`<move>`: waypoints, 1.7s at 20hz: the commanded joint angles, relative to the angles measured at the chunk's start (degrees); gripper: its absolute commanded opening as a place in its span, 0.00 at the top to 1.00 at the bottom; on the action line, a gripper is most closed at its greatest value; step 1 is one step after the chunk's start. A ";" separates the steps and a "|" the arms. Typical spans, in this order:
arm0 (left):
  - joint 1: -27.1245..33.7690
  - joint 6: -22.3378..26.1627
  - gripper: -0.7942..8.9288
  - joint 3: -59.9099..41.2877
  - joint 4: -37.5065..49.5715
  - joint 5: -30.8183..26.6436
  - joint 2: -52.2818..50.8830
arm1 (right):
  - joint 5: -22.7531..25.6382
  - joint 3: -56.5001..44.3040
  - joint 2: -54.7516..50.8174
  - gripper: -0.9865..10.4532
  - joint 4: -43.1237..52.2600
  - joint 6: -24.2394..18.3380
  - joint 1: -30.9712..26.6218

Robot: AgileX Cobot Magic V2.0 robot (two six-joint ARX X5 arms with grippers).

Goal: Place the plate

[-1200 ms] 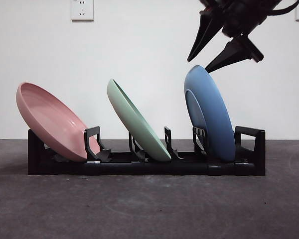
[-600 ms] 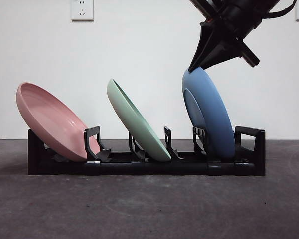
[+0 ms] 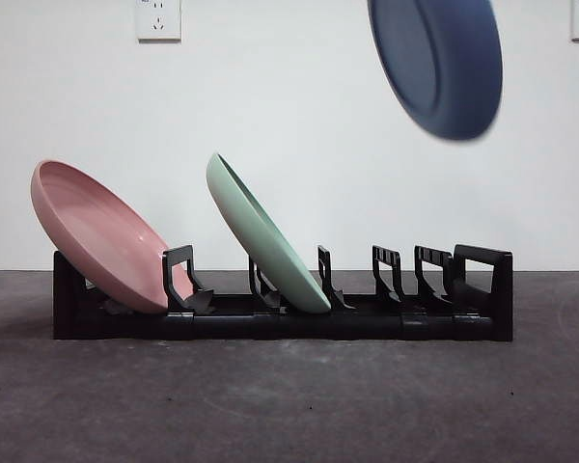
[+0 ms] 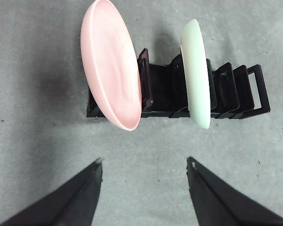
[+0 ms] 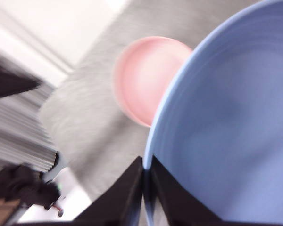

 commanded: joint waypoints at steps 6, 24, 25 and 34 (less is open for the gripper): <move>-0.15 1.18 0.63 1.25 0.24 0.04 0.68 | 13.14 -16.61 -16.92 0.91 12.83 -0.33 13.07; -0.15 1.40 0.63 1.25 0.44 0.02 2.10 | 38.32 -40.54 -10.99 0.91 16.09 -12.48 50.88; -0.15 1.40 0.63 1.25 0.46 0.02 2.14 | 38.34 -40.39 -8.92 0.91 16.13 -13.00 51.06; -0.15 2.23 0.63 1.25 0.26 0.00 2.14 | 42.84 -36.24 6.19 0.91 20.41 -21.55 50.23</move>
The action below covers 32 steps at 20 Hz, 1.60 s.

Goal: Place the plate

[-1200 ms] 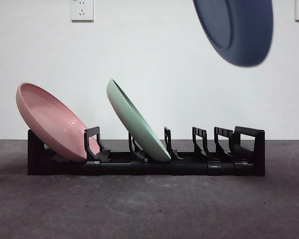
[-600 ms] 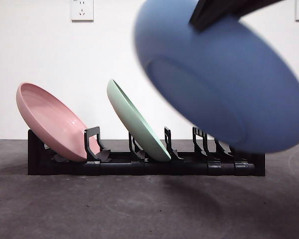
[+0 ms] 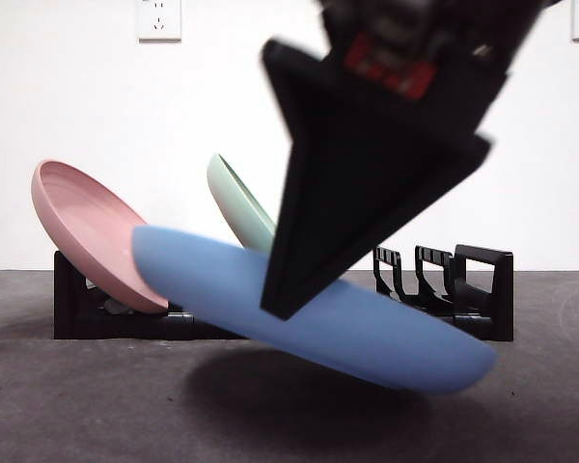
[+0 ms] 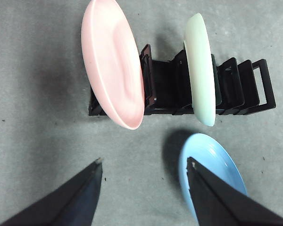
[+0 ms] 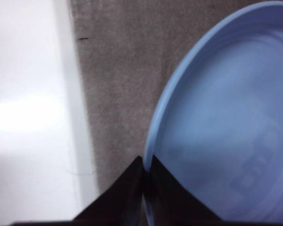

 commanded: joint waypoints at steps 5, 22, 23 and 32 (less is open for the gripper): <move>-0.09 1.07 0.63 1.25 0.26 0.00 0.59 | 3.28 3.74 7.02 0.91 1.18 -8.26 -0.74; -0.11 1.97 0.63 1.25 0.74 0.07 0.59 | -9.16 8.35 5.07 0.72 0.48 1.57 -2.69; -0.11 0.55 0.63 1.25 0.94 0.07 0.61 | -8.61 8.74 2.47 0.72 0.74 2.14 -3.37; -3.56 -3.06 0.62 1.66 10.69 -0.04 12.00 | -5.86 8.72 -19.15 0.72 -2.01 11.23 -26.05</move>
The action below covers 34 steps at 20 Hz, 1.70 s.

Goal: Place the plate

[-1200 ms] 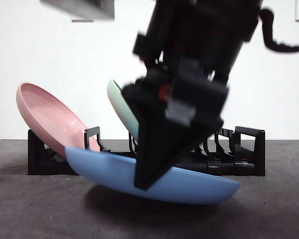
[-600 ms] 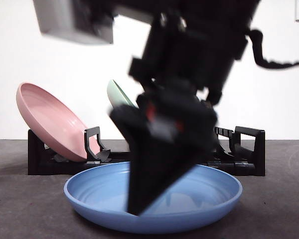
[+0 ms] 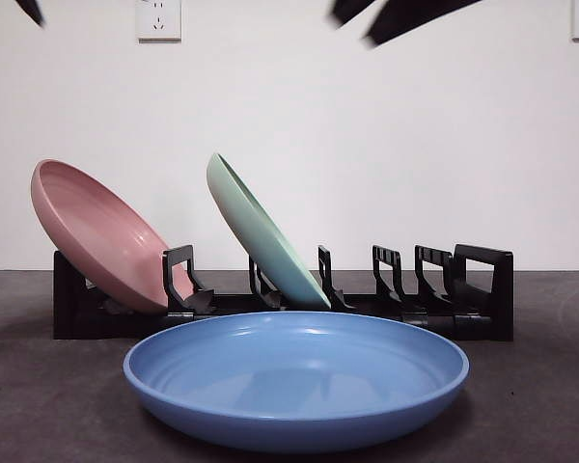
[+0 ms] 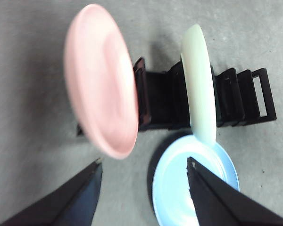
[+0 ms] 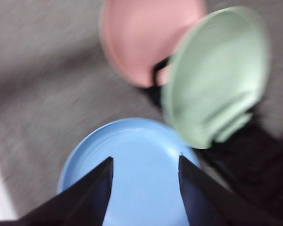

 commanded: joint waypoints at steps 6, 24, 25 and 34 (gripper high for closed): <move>-2.40 0.52 0.62 8.15 3.17 -10.91 17.42 | 0.07 0.61 -11.32 0.72 -9.16 3.13 -13.25; -2.40 3.98 0.91 13.73 2.54 -17.03 28.28 | 2.93 0.61 -19.04 0.72 -15.21 4.66 -16.28; -2.40 3.98 0.91 14.25 1.64 -17.03 28.28 | 2.93 0.61 -19.04 0.72 -15.23 4.66 -16.28; -2.40 8.81 0.91 33.66 -18.27 -28.28 27.30 | 3.06 0.61 -19.04 0.72 -15.21 4.66 -16.28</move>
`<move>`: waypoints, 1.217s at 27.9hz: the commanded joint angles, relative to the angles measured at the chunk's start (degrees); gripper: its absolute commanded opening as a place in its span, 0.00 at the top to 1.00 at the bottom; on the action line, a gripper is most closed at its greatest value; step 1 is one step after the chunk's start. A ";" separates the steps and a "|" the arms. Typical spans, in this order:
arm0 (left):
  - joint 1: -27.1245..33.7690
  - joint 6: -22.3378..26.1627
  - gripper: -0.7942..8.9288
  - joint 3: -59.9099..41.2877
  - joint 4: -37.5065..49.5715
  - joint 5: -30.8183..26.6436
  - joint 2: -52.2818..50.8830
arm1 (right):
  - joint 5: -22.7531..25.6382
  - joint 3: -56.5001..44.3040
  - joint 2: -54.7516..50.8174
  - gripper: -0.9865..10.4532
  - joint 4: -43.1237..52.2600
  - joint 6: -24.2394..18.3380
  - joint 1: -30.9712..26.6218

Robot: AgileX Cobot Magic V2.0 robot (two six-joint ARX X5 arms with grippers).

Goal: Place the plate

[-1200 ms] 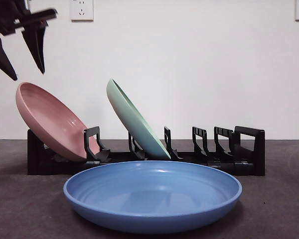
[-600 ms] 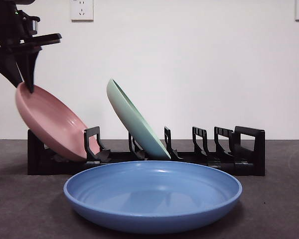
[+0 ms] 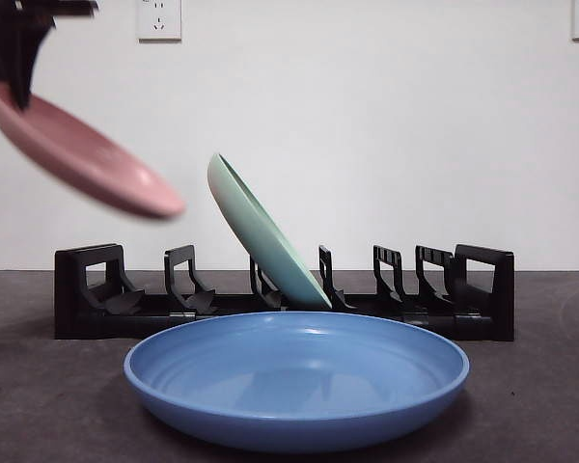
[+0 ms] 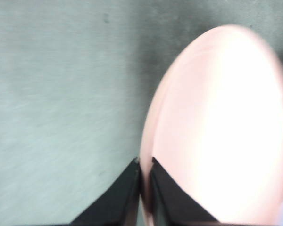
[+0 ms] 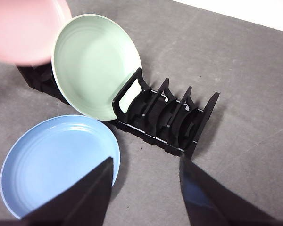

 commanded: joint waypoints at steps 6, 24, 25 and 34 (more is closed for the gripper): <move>-0.83 1.40 0.91 4.81 -9.49 -2.34 -5.92 | 0.24 0.61 0.15 0.72 0.35 0.72 0.31; -7.58 -7.23 0.91 -37.48 5.42 3.48 -30.84 | 0.24 0.61 0.15 0.72 0.35 0.74 0.31; -7.96 -8.00 0.91 -39.93 6.84 5.18 -31.47 | 0.24 0.61 0.15 0.72 0.35 0.74 0.31; -14.23 -16.92 0.91 -55.95 23.50 15.02 -30.67 | 0.24 0.61 0.15 0.72 0.31 0.79 0.31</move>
